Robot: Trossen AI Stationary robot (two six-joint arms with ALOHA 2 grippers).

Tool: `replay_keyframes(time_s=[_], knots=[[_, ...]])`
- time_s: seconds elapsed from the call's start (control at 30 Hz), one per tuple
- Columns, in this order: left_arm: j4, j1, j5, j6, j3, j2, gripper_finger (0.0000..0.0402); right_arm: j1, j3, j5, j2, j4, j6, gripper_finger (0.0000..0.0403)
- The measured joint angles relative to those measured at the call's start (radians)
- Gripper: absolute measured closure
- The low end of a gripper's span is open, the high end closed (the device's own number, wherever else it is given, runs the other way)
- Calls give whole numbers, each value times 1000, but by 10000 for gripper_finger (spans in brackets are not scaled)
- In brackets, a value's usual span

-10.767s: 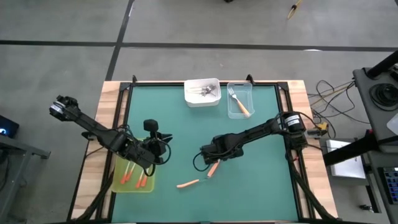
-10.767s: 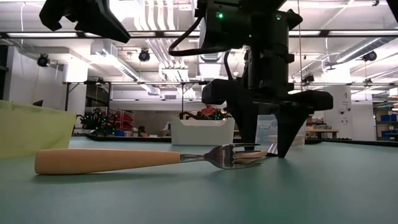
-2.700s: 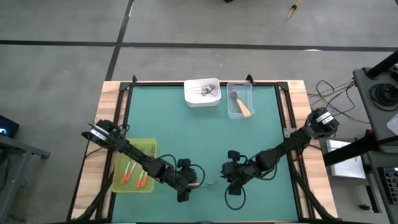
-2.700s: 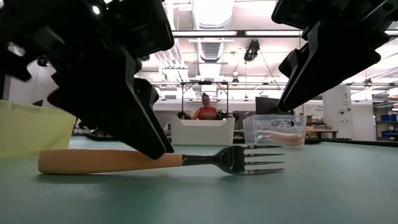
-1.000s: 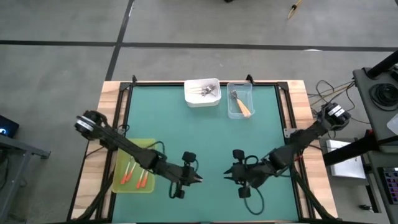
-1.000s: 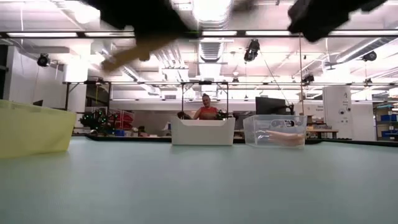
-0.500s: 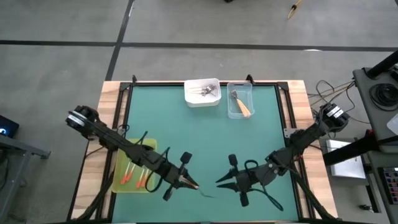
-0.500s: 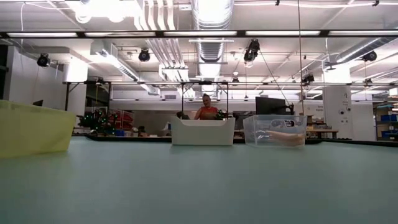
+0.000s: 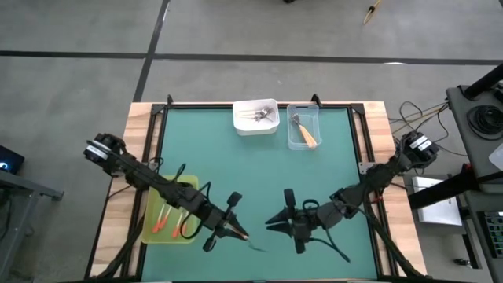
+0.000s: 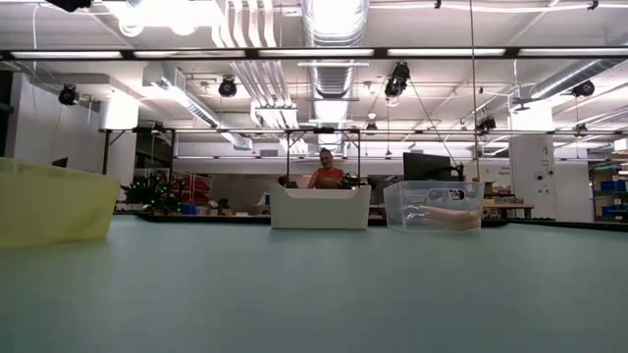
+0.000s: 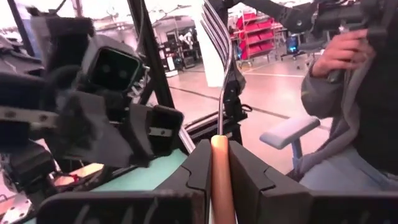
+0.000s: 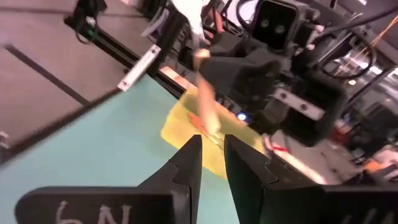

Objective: Sort silverware by color (type)
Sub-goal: Put the light orange fork into the transparent bin

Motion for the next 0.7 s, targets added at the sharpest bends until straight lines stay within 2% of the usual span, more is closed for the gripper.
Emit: replay_keyframes(time_s=[0.07,0.2,0.27,0.43,0.6,0.7], knots=[[-16,5,45,-16,0,0,383,-8,2,1,0,-2,-47,344],[-55,19,249,-91,0,-11,383,-8,2,-4,0,-1,-69,344],[-57,27,306,-137,0,-15,383,-10,9,-64,0,-1,-65,344],[-80,48,343,-176,0,-7,383,-59,46,-224,7,0,-31,344],[-91,73,371,-212,0,-7,383,-88,77,-315,30,-3,11,341],[-98,86,370,-222,1,-7,383,-89,89,-322,34,-1,8,324]])
